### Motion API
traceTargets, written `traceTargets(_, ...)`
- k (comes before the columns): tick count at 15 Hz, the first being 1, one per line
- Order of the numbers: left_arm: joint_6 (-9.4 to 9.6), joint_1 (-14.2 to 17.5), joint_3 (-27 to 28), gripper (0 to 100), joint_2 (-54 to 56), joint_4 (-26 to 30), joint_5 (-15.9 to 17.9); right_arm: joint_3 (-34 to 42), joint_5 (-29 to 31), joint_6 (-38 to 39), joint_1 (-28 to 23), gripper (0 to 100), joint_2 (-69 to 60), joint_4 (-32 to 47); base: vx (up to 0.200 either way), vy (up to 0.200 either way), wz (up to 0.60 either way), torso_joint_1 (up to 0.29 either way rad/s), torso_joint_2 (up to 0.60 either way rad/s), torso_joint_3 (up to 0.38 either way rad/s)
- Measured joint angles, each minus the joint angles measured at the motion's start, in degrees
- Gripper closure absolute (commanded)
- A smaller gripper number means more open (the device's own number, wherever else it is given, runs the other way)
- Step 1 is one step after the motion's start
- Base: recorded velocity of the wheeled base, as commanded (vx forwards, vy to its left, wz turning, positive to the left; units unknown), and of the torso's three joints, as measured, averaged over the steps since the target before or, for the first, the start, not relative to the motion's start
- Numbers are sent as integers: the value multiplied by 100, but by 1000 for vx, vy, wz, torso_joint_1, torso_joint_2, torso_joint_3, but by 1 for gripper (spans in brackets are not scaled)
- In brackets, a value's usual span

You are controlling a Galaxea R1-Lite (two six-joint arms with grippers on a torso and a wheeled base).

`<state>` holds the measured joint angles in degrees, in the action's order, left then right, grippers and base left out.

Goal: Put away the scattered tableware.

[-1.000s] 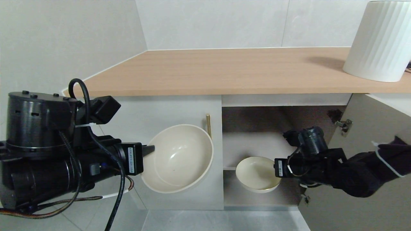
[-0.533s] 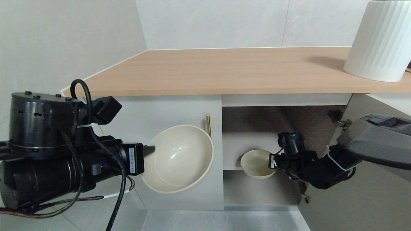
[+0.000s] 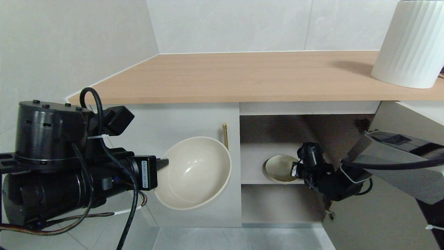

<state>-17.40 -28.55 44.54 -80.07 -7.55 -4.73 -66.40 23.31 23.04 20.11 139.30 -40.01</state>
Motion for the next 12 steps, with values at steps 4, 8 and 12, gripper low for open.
traceTargets(4, 0, -2, 0, 100, -2, 0, 0, -363, 113, 211, -35, 100, 177, 24, 0, 0, 0, 0, 0, 0)
traceTargets(8, -6, -2, 0, 100, -2, 0, 2, -581, 211, 246, -96, 100, 297, 30, 0, 0, 0, 0, 0, 0)
traceTargets(12, -6, -2, 0, 100, -11, 0, 0, -801, 368, 279, -121, 100, 400, 40, 0, 0, 0, 0, 0, 0)
